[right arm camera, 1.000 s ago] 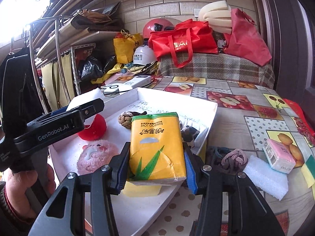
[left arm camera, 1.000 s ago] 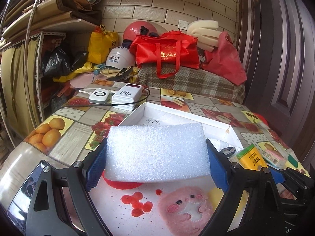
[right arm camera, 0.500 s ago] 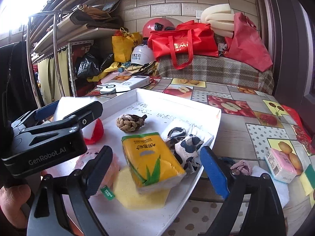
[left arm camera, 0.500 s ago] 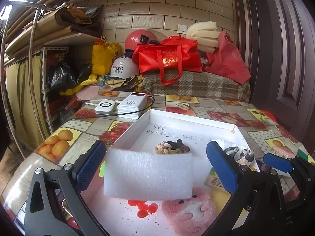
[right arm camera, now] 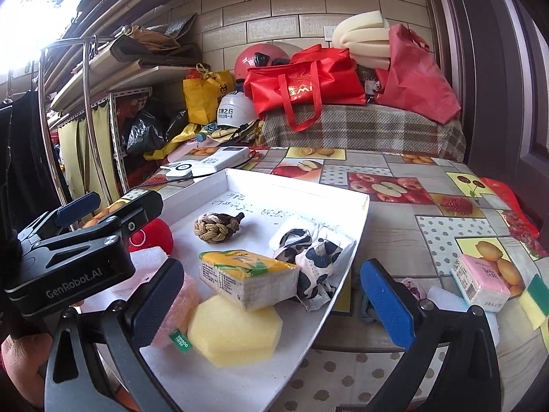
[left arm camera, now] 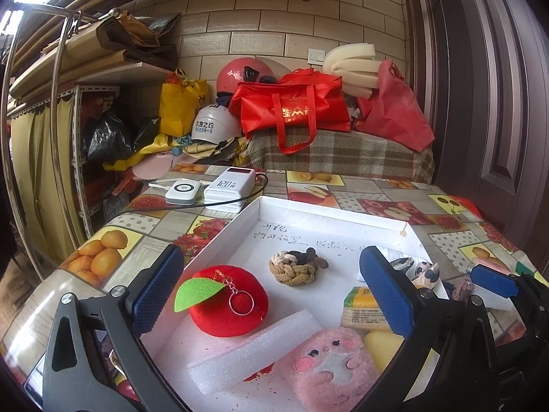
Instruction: Organize soft objects
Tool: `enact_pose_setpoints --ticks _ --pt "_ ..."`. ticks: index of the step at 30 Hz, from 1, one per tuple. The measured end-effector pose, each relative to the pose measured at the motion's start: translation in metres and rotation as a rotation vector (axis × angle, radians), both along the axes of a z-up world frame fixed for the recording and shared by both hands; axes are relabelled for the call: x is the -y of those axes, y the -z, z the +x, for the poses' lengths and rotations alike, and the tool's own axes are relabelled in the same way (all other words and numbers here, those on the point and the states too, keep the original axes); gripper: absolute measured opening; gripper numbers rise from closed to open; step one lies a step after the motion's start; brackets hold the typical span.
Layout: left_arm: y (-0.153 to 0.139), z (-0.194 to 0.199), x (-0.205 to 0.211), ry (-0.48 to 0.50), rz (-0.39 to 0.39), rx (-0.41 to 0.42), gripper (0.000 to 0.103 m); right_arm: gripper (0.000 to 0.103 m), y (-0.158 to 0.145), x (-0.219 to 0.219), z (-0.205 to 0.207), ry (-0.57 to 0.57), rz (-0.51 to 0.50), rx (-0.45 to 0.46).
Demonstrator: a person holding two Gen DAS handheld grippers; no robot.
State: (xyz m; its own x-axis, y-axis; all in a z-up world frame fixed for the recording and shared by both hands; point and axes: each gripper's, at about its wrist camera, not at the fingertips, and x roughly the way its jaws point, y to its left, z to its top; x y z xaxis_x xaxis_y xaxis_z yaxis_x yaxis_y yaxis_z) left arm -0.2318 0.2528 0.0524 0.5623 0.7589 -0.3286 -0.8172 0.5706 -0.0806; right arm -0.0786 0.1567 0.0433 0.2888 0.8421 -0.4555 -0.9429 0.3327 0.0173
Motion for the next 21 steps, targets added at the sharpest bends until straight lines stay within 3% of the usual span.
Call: enact_pose_setpoints --ticks 21 --pt "-0.0002 -0.0005 0.0 0.0 0.001 0.002 0.103 0.103 0.0003 0.0045 0.0017 0.013 0.02 -0.013"
